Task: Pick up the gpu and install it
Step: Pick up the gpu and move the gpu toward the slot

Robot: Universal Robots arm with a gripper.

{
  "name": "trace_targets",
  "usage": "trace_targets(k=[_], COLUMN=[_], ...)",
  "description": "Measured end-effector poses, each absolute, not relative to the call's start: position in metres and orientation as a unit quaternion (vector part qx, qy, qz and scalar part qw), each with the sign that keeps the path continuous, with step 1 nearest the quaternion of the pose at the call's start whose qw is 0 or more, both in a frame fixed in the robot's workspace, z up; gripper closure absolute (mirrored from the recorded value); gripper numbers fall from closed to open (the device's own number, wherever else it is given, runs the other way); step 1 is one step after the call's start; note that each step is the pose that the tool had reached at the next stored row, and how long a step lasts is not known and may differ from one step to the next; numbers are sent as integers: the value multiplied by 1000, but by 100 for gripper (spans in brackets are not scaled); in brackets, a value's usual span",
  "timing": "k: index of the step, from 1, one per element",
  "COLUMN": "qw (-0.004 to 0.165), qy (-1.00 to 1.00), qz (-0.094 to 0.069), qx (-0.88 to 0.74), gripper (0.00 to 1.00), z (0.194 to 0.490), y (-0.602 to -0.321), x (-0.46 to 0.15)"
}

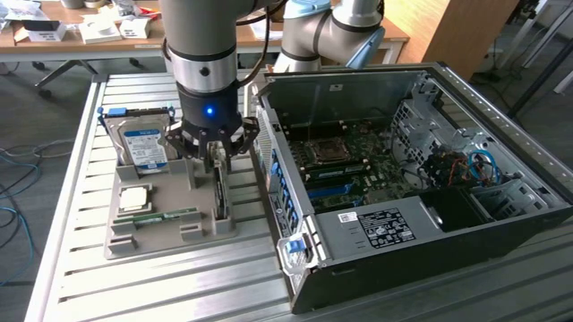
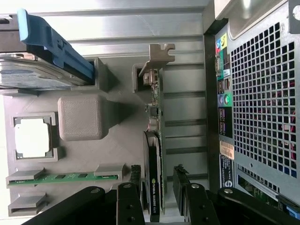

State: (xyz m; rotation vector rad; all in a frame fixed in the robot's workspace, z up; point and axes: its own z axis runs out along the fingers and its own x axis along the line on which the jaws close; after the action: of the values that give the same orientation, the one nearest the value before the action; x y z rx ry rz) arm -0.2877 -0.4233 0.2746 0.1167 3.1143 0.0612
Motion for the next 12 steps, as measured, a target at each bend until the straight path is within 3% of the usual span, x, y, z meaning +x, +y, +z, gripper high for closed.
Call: trace_targets(k=[12], qw=[12], qy=[999], qz=[20], qx=[37], gripper=[58], z=[262], y=[-423], x=[-288])
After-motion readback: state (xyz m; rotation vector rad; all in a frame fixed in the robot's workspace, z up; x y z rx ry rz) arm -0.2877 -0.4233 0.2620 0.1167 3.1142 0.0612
